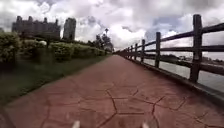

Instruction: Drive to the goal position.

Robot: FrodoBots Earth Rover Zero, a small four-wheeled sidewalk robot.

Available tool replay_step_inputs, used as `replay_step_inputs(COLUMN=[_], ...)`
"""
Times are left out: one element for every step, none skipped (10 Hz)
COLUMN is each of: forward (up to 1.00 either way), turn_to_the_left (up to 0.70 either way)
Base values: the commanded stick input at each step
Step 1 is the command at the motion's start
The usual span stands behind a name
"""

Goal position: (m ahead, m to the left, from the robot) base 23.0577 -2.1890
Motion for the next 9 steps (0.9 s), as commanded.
replay_step_inputs(forward=[0.70,0.70,0.70,0.70,0.70,0.70,0.70,0.70,0.70], turn_to_the_left=[0.00,0.00,0.00,0.00,0.00,0.00,0.00,0.00,0.00])
